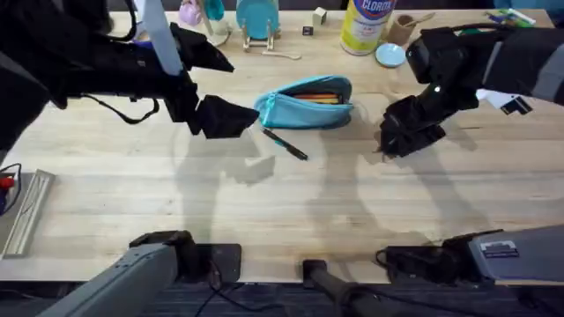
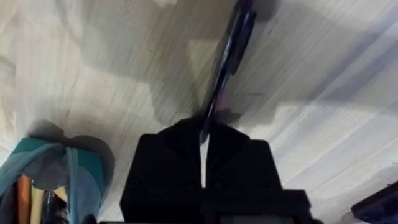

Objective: Unzip the bag, pick up the pens from the table one at a time and place them inside, then zip the bag closed.

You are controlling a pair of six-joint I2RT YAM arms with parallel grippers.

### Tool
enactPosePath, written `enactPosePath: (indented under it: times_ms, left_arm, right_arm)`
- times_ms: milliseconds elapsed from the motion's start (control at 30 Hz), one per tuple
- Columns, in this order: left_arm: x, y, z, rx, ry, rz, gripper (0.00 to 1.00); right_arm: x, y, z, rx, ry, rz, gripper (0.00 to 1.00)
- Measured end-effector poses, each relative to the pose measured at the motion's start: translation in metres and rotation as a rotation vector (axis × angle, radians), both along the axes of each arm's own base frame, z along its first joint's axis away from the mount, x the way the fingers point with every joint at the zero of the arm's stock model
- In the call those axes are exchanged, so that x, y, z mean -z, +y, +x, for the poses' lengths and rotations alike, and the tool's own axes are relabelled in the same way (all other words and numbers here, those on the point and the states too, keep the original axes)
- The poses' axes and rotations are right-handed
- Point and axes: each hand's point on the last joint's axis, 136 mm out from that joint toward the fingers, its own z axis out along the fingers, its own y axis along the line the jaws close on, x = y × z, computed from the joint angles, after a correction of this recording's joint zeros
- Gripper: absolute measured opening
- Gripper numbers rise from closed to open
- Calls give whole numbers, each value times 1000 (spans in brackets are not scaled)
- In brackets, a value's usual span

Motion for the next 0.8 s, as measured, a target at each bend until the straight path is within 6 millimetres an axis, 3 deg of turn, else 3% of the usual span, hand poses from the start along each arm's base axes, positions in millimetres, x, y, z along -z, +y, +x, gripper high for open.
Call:
enactPosePath:
  times_ms: [333,467,800]
  left_arm:
    - [0,0,0,0,0,0,994]
    - [0,0,0,0,-1,0,993]
    - [0,0,0,0,0,0,993]
  right_arm:
    - [-2,0,1,-39,-1,0,29]
    - [-13,1,4,-72,-6,1,31]
    - [-92,8,46,-187,-279,20,31]
